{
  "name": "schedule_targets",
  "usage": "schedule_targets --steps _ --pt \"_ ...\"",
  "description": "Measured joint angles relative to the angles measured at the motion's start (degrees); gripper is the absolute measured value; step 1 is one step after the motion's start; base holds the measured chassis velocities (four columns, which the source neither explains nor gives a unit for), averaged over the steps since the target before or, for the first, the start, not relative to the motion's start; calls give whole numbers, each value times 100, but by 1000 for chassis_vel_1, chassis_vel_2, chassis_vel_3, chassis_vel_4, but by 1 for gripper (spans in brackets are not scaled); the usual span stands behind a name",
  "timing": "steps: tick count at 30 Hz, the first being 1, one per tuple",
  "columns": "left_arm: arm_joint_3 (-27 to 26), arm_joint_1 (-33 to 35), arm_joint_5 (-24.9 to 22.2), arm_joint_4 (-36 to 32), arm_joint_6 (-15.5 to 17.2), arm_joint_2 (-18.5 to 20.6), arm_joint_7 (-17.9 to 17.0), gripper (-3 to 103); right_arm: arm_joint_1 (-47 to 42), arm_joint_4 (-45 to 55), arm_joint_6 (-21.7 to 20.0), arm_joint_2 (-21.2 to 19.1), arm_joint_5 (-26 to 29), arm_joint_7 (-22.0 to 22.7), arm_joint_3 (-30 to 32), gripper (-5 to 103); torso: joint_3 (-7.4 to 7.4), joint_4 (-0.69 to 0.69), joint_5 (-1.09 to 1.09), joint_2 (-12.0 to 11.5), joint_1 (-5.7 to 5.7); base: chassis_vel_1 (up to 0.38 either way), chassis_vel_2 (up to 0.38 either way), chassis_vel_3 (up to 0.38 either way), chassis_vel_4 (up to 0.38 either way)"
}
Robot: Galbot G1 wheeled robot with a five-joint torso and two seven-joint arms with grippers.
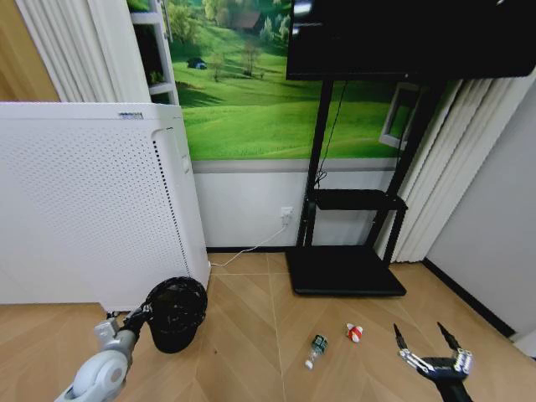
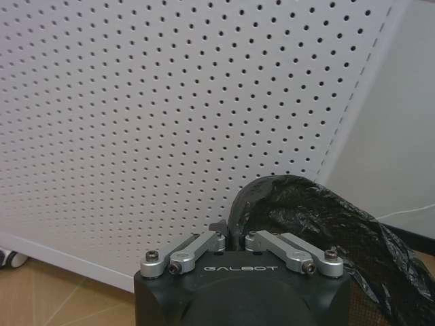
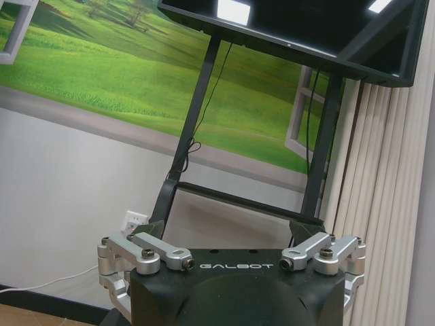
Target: Pick up the trash bin and place the garbage on the floor into it.
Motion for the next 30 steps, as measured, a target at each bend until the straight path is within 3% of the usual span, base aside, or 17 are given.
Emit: schedule_targets --steps 7,14,24,30 --pt "8 5 19 26 -11 -15 14 7 -61 28 76 1 153 -329 31 100 -3 12 4 1 -5 72 -44 -65 32" --pt "19 -38 29 53 -54 -12 19 7 27 -107 -298 -76 -50 198 -30 100 -1 6 3 0 -3 14 -6 1 16" --pt "-79 -268 282 71 -442 13 7 7 154 -246 -332 -176 98 300 -64 100 -1 7 4 0 -3 0 0 0 0" --pt "-76 -224 493 67 -484 -29 12 7 102 -263 -396 -154 29 315 -75 100 -1 8 3 1 -3 0 0 0 0"
